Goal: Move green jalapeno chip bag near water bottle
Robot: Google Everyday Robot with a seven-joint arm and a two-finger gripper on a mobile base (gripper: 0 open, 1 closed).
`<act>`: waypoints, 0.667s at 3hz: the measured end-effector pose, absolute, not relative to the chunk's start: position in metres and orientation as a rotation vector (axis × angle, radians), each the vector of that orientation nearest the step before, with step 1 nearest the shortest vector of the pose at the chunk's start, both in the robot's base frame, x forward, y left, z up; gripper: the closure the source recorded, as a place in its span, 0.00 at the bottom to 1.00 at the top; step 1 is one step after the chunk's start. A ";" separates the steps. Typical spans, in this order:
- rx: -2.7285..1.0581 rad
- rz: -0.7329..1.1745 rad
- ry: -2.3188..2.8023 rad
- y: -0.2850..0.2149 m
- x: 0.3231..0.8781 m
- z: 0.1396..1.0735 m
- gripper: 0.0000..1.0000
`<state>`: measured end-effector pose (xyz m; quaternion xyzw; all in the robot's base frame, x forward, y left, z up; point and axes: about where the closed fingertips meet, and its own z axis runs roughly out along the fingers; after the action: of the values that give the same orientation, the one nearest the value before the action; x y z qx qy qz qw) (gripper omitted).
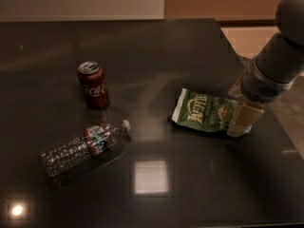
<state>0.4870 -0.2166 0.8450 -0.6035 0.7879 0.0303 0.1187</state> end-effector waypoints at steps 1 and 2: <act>-1.777 0.096 2.308 -0.217 0.486 0.842 0.47; -1.786 0.087 2.301 -0.217 0.485 0.848 0.70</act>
Offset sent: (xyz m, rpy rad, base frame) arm -0.0033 -0.0003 0.0103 -0.0137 0.0030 0.0198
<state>0.4846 -0.2166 0.8477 -0.6090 0.7845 0.0298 0.1135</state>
